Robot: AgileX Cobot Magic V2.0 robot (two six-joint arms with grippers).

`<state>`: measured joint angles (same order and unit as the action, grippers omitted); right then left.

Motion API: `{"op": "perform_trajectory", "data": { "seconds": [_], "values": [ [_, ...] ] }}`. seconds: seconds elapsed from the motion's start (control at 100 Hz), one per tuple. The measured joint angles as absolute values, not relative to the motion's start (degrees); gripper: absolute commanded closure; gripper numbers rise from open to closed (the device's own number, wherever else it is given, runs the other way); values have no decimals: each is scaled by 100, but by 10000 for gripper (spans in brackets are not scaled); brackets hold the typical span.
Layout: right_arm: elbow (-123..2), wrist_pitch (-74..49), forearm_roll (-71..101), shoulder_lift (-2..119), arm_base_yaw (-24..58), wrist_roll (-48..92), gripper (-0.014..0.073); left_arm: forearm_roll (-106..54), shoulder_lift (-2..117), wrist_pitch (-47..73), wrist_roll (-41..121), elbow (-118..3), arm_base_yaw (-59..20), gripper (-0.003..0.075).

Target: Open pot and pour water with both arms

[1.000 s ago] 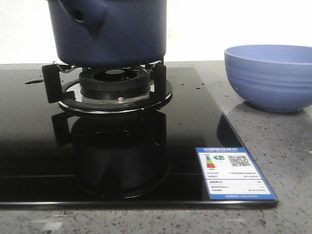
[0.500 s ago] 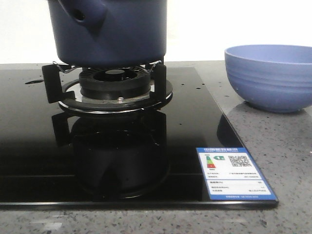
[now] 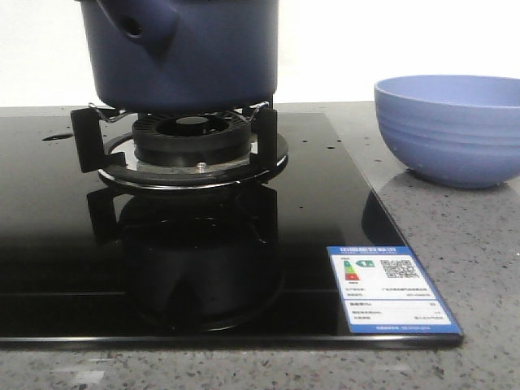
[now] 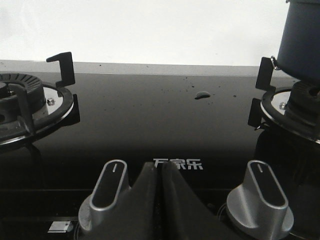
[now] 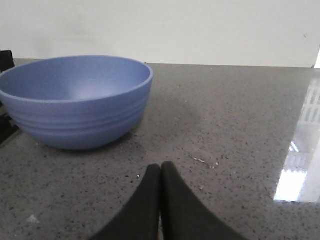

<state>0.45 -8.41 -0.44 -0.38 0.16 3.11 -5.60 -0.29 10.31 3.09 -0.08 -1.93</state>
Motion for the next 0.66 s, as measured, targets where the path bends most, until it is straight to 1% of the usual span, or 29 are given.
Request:
{"op": "perform_trajectory", "data": {
  "seconds": [0.66],
  "values": [
    [45,-953,-250,-53,16,311,655,-560,-29,1043,305,-8,-193,741]
  ]
}}
